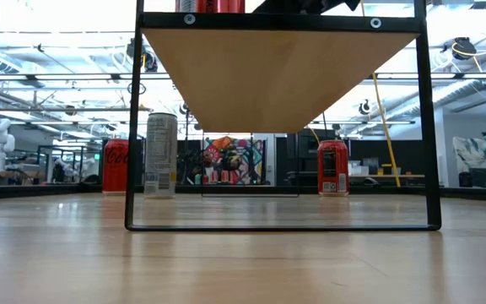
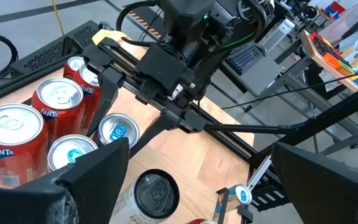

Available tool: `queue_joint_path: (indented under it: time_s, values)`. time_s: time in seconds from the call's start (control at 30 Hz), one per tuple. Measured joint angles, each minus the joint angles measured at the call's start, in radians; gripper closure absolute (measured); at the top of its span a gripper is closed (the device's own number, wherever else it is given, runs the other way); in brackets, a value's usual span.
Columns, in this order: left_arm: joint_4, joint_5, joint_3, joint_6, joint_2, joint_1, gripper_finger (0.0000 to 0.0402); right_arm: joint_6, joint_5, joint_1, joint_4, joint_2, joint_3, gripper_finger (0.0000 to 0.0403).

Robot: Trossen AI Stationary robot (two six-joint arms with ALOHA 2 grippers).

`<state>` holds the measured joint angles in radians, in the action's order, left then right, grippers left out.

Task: Place canned beverage on shelf
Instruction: Put the top blue soda can on the shelf aligned with the other blue soda can

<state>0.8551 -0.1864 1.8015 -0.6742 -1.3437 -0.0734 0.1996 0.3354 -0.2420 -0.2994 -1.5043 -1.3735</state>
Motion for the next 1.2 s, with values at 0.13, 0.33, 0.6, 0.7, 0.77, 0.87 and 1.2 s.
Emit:
queue_joint_path:
  time_s: [0.13,0.33,0.6,0.7,0.77,0.87,1.2]
  values:
    - [0.0,0.0,0.0,0.0,0.0,0.0,0.0006,0.004,-0.002,0.0,-0.013,0.0,0.0,0.0151]
    - [0.0,0.0,0.0,0.0,0.0,0.0,0.0006,0.005,-0.021,0.001,-0.012,0.0,0.0,0.0149]
    - [0.0,0.0,0.0,0.0,0.0,0.0,0.0006,0.023,-0.026,0.002,-0.016,0.014,-0.001,0.0149]
    - [0.0,0.0,0.0,0.0,0.0,0.0,0.0006,0.023,-0.028,0.002,-0.014,0.037,-0.002,0.0149]
    - [-0.001,0.0,0.0,0.003,0.0,0.0,0.0006,0.023,-0.029,0.002,-0.02,0.055,-0.002,0.0149]
    - [-0.003,0.0,0.0,0.007,0.0,0.0,0.0006,-0.009,-0.038,0.002,-0.022,0.093,-0.002,0.0149]
    - [-0.002,0.0,0.0,0.021,0.0,0.0,0.0006,-0.298,-0.121,0.084,-0.251,0.244,0.02,0.0158]
